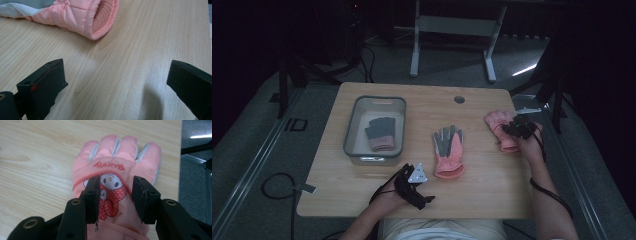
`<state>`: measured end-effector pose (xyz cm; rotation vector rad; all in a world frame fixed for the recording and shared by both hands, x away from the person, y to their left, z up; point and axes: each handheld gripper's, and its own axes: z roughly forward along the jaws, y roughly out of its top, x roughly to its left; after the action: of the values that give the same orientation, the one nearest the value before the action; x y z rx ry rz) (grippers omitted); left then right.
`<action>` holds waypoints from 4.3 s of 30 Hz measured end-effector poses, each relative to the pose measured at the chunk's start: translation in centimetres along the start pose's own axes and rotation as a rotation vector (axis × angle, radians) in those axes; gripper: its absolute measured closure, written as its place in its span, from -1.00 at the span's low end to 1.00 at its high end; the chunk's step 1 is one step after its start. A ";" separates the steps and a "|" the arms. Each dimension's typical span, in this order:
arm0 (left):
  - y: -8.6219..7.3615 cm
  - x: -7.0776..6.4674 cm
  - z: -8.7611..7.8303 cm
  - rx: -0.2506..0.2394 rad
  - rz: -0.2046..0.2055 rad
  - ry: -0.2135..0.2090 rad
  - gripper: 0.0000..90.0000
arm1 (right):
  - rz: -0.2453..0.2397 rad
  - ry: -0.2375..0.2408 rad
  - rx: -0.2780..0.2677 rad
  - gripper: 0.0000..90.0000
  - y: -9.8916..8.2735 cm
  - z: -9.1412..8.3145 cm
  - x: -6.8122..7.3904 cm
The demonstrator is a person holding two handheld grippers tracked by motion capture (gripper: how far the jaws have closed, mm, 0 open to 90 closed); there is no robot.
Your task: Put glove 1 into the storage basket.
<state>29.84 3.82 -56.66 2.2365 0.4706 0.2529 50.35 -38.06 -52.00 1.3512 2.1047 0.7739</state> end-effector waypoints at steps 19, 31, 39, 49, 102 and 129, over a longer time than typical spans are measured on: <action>-0.1 0.0 0.0 -0.004 0.001 0.003 -0.96 | -0.019 -0.008 0.078 0.84 0.3 0.9 0.6; -0.1 0.1 0.0 -0.004 0.007 -0.002 -0.96 | 0.096 -0.006 -0.013 0.90 0.9 -4.3 2.7; -0.1 -0.1 0.0 -0.003 0.011 -0.001 -0.96 | 0.094 -0.017 -0.047 0.90 0.8 -8.6 6.2; -0.1 0.0 -0.1 -0.008 0.009 0.000 -0.96 | 0.139 0.006 -0.030 0.90 -0.9 -10.5 10.2; -0.2 0.0 0.0 -0.005 0.013 0.000 -0.96 | -0.092 0.109 0.101 0.38 -4.0 -5.4 10.4; -0.2 0.0 0.0 -0.002 0.014 0.000 -0.96 | 0.042 0.008 -0.085 0.93 -0.1 -11.3 12.5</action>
<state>29.84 3.92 -56.80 2.2386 0.4551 0.2609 37.91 -28.69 -45.61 1.3527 2.0323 0.8771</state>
